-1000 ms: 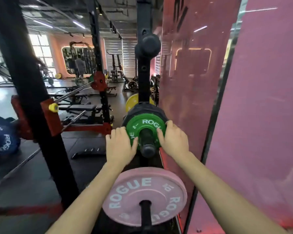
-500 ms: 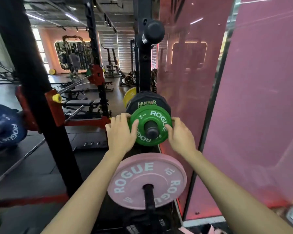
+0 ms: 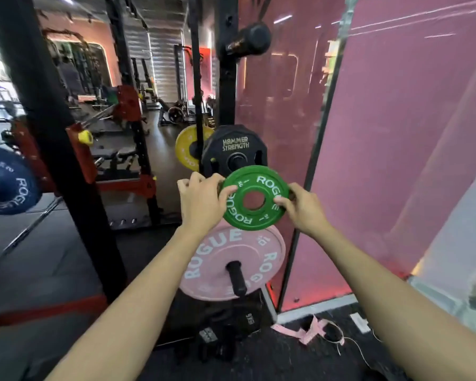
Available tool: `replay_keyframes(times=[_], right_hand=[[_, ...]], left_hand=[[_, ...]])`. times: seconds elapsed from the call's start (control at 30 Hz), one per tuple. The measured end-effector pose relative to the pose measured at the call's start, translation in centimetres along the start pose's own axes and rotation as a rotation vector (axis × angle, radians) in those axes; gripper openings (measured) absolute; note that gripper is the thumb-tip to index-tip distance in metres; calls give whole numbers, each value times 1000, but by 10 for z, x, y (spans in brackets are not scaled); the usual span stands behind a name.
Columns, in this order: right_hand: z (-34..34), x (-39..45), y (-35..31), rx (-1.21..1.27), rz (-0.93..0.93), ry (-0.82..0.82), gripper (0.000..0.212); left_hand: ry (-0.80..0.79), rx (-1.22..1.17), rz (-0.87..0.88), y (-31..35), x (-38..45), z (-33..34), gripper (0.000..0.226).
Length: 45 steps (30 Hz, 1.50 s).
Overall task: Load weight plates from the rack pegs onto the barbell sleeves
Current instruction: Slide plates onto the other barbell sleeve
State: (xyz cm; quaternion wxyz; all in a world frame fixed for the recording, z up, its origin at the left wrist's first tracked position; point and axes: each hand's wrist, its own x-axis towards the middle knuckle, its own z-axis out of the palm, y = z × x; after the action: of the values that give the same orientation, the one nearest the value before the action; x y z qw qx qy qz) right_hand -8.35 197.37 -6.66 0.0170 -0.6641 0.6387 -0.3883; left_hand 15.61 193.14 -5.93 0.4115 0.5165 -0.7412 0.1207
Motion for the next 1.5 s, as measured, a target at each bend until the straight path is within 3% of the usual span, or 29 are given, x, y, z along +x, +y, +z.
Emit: replay_keyframes(times=[0.23, 0.47, 1.0, 1.27, 1.5], right_hand=[[-16, -47, -53, 68, -89, 177, 31], [2, -77, -119, 15, -259, 97, 33], [108, -196, -302, 367, -543, -182, 31], [159, -220, -415, 391, -572, -251, 33], [204, -211, -491, 284, -499, -174, 39]], left_hand=[[127, -51, 7, -7, -29, -53, 38], [158, 45, -51, -50, -78, -132, 40], [162, 373, -410, -147, -261, -336, 44], [219, 398, -515, -237, -291, -411, 48], [210, 244, -518, -334, -272, -431, 46]])
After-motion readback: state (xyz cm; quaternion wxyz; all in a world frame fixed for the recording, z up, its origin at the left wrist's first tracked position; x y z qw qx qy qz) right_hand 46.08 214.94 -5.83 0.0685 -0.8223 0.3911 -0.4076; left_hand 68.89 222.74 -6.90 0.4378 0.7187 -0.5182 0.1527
